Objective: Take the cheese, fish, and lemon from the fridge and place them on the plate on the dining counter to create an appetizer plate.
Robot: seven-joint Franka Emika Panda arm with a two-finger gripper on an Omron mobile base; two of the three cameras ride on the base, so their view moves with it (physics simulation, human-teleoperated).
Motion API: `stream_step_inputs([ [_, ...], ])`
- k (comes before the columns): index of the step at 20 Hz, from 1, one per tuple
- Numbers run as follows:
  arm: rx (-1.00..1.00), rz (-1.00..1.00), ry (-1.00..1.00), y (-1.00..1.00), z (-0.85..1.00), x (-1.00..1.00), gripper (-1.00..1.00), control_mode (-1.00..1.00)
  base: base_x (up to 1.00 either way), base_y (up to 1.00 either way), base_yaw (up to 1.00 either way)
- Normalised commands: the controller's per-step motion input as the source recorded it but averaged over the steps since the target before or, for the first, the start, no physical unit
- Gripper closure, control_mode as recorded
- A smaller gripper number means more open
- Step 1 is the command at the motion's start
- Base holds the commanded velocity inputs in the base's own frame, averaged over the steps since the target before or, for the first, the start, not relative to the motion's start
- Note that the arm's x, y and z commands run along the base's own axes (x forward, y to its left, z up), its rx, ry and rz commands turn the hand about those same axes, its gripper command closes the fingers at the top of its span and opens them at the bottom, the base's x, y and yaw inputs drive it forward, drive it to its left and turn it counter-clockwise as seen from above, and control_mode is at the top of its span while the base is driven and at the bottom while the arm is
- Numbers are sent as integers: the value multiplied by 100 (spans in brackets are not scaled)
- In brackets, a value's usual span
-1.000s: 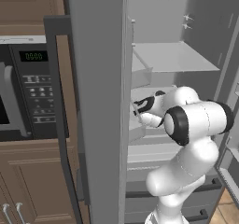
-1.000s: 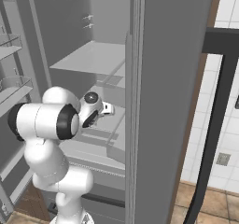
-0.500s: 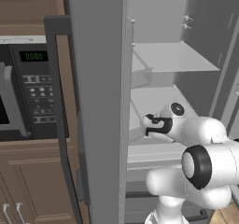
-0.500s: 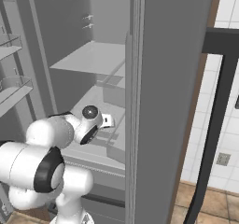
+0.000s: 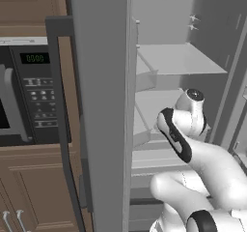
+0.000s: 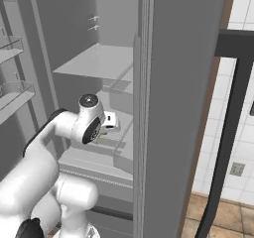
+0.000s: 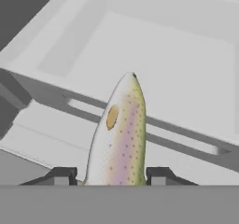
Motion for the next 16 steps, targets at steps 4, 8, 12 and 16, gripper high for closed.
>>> stream_step_inputs([
  [4, 0, 6, 10, -11, 28, -93, 100, -100, 0, 0, 0],
  [8, 0, 10, 0, -4, 0, -100, 100, -100, 0, 0, 0],
  [12, 0, 8, 0, 0, 22, -84, 100, -100, 0, 0, 0],
  [16, 0, 5, 0, 0, 61, -48, 100, -100, 0, 0, 0],
])
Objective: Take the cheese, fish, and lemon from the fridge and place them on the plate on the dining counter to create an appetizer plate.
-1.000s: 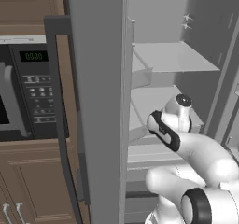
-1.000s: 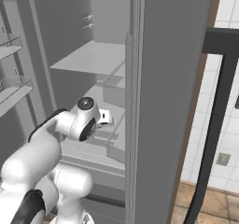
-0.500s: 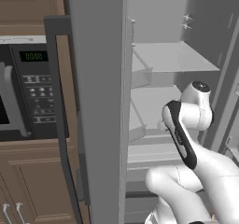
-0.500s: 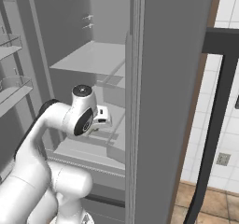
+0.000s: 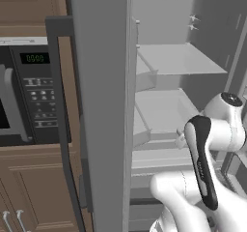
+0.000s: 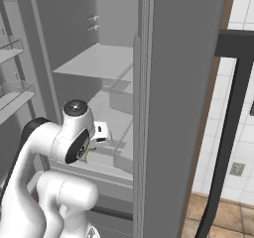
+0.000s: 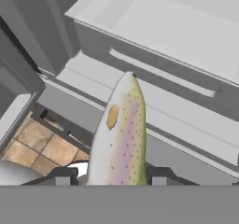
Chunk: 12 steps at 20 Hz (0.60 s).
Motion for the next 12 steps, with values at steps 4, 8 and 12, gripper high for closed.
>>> stream_step_inputs([
  [4, 0, 3, -5, 0, 55, -44, 100, -100, 0, 0, 0],
  [8, 0, 2, -7, 0, 46, -40, 100, -100, 0, 0, 0],
  [12, 0, 0, -8, 0, 31, -30, 100, -100, 0, 0, 0],
])
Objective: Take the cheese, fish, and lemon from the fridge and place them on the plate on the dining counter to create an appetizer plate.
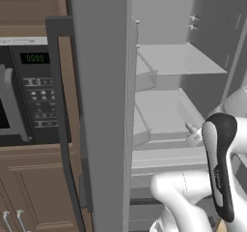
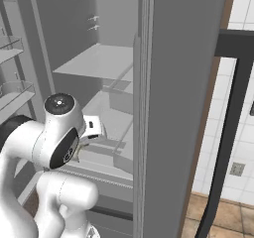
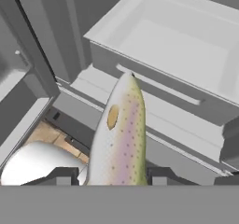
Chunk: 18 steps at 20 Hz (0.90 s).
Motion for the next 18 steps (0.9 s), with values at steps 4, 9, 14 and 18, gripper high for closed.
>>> stream_step_inputs([
  [4, 0, 0, -11, 0, 6, -30, 100, 100, -16, 0, 0],
  [9, 0, 0, 0, 0, 0, 0, 100, 100, -73, 0, 0],
  [14, 0, 0, 0, 0, 0, 0, 100, 100, -87, 0, 3],
  [18, 0, 0, 0, 0, 0, 0, 100, 100, -93, -1, 5],
])
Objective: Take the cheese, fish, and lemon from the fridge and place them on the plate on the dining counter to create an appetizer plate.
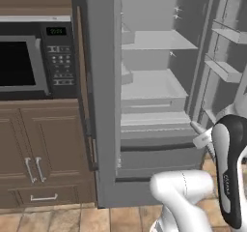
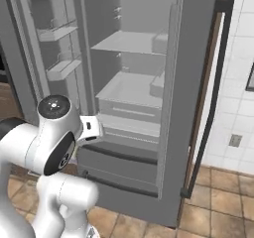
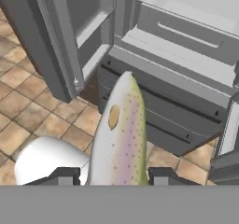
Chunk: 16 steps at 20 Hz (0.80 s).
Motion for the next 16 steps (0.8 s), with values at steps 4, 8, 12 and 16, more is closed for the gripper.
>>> stream_step_inputs([
  [4, 0, 0, 0, 0, 0, 0, 100, 100, -81, 0, 14],
  [8, 0, 0, 0, 0, 0, 0, 100, 100, -61, 5, 28],
  [12, 0, 0, 0, 0, 0, 0, 100, 100, -49, 19, 41],
  [16, 0, 0, 0, 0, 0, 0, 100, 100, -29, 28, 51],
])
